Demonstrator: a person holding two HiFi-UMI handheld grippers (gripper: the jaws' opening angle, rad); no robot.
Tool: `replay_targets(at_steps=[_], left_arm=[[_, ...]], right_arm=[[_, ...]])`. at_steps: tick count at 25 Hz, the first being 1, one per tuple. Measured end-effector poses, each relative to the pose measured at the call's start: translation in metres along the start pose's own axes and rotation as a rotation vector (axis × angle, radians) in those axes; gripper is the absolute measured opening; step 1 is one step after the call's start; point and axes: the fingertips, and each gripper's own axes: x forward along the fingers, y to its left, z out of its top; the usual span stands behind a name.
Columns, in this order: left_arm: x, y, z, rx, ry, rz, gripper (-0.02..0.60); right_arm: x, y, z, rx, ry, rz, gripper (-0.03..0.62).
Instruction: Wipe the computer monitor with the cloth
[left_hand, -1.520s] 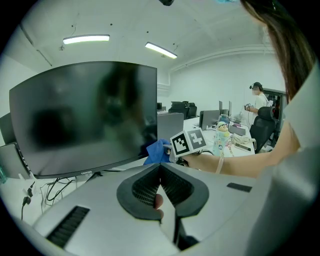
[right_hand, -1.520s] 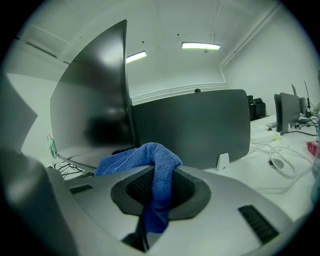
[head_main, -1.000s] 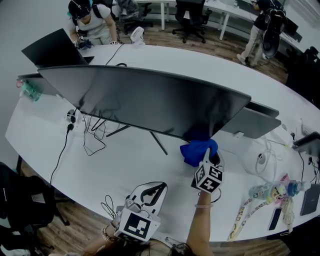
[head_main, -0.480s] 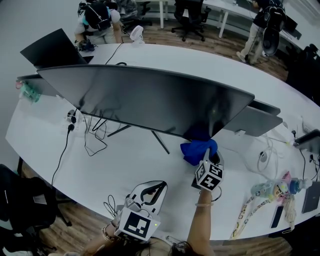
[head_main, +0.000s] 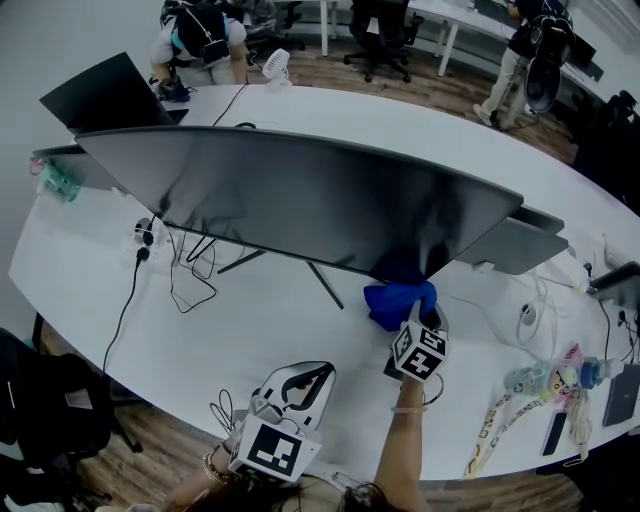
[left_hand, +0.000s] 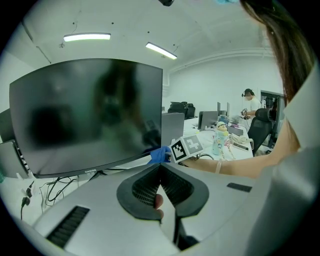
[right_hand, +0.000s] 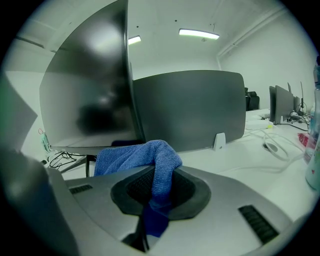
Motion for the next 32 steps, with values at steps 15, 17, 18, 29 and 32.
replay_targets(at_steps=[15,17,18,29,32], left_arm=[[-0.019,0.029,-0.002,0.014,0.017,0.011,0.009],[-0.021,0.033,-0.001,0.020,0.018,0.011,0.009],[-0.022,0.034,-0.001,0.023,0.018,0.010,0.009],[-0.035,0.054,-0.004,0.040,0.028,0.007,0.009],[-0.039,0.060,-0.005,0.041,0.028,0.009,0.009]], right_arm=[[0.000,0.006,-0.005,0.064,0.024,-0.052,0.063],[0.001,0.010,-0.007,0.074,0.027,-0.049,0.063],[0.001,0.011,-0.008,0.079,0.027,-0.052,0.063],[-0.001,0.024,-0.011,0.134,0.033,-0.077,0.063],[0.000,0.034,-0.014,0.130,0.040,-0.065,0.063]])
